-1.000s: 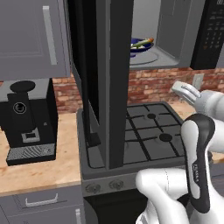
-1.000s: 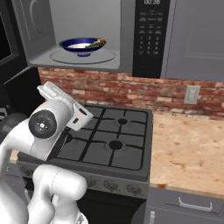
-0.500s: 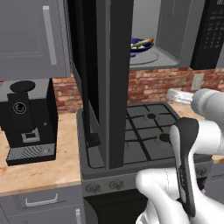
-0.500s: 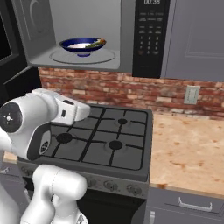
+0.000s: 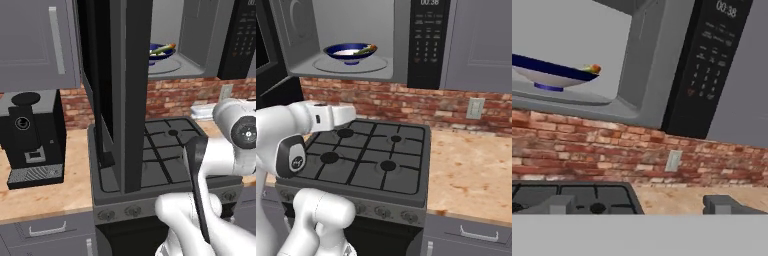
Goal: Remove the apple from the bowl and place it on the small plate. Then place the bowl with only the fish in the microwave, close the door, and press the start button to microwave the fish.
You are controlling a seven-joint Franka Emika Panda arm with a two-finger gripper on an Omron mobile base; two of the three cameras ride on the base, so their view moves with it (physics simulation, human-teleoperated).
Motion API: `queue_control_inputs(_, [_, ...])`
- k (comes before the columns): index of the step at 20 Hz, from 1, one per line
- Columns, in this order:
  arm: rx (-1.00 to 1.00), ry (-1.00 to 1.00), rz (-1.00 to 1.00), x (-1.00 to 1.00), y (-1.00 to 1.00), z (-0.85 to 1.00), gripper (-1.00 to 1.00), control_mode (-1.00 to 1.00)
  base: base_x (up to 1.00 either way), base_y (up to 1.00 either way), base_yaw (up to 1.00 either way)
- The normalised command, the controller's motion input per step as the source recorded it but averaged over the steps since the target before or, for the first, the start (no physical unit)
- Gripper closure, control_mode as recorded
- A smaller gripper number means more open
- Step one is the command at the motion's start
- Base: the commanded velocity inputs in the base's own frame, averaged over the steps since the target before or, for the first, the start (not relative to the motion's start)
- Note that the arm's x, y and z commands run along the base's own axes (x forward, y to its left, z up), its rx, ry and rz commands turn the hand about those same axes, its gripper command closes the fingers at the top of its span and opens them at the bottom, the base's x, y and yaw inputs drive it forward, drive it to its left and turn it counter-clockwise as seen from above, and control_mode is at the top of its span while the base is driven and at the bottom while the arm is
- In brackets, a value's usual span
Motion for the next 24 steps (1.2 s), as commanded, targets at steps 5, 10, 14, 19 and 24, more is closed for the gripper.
queue_control_inputs(5, [-0.40,0.00,-0.23,0.01,0.08,-0.10,-1.00,-1.00,0.00,0.00,0.00])
queue_control_inputs(10, [-0.30,0.00,-0.08,0.36,-0.01,-0.32,-1.00,-1.00,0.00,0.00,0.00])
queue_control_inputs(14, [-0.24,-0.02,-0.01,0.38,0.00,-0.31,-1.00,-1.00,0.00,0.00,0.00])
queue_control_inputs(19, [-0.23,-0.05,-0.01,-0.03,0.02,-0.32,-1.00,-1.00,0.00,0.00,0.00])
queue_control_inputs(24, [-0.18,-0.10,0.00,-0.19,0.00,-0.35,-1.00,-1.00,0.00,0.00,0.00])
